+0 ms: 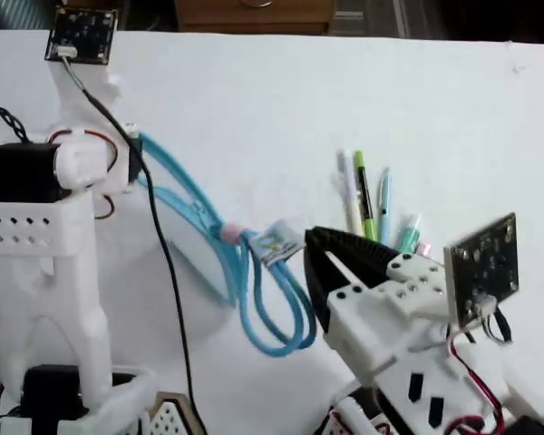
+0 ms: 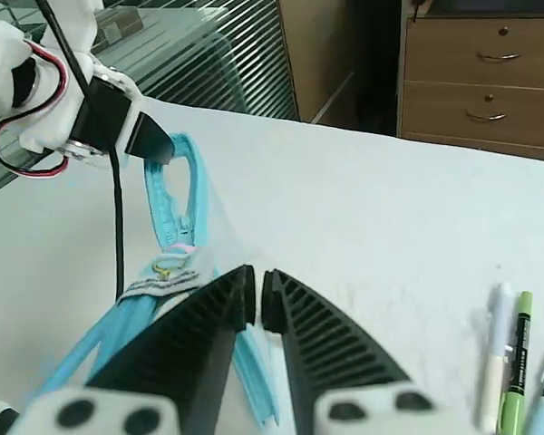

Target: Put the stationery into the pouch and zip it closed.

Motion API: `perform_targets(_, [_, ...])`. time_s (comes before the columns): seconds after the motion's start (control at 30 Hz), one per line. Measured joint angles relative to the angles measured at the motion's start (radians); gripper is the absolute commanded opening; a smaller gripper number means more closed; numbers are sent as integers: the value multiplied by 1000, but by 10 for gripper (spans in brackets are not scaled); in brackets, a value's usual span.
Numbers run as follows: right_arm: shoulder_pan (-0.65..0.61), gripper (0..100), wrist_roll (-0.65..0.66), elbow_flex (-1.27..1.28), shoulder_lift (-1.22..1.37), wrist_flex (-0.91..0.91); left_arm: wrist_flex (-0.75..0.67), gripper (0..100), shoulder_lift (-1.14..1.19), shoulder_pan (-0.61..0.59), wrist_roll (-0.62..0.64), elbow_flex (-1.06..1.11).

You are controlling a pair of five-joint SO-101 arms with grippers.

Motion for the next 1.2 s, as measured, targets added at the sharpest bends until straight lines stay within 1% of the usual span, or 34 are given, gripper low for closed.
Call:
perform_targets(0.1, [0,22,18,0,0,0,0,23,0,0,-2,0])
perform_targets(0.17, [2,48,20,0,0,5,0,23,0,0,-2,0])
perform_targets(0.3, [0,206,32,0,0,64,-21,23,0,0,2,0])
perform_targets(0.37, [2,268,78,0,0,118,-26,23,2,0,18,0])
perform_targets(0.4, [2,282,109,0,0,144,-26,23,2,0,23,0])
perform_targets(0.47, [-3,279,166,0,0,169,-28,23,2,0,25,0])
perform_targets(0.57, [2,260,172,0,0,158,-28,23,2,8,25,0])
perform_targets(0.7, [-86,259,75,21,31,66,-28,23,2,14,25,0])
perform_targets(0.87, [-269,259,-44,25,132,20,-28,23,2,14,25,0])
perform_targets(1.0, [-354,257,-69,71,201,5,-26,23,3,15,25,-26])
perform_targets(1.1, [-397,254,-72,133,213,-52,-18,23,9,17,25,-43])
perform_targets(1.2, [-396,254,-74,209,215,-127,-15,23,9,17,25,-44])
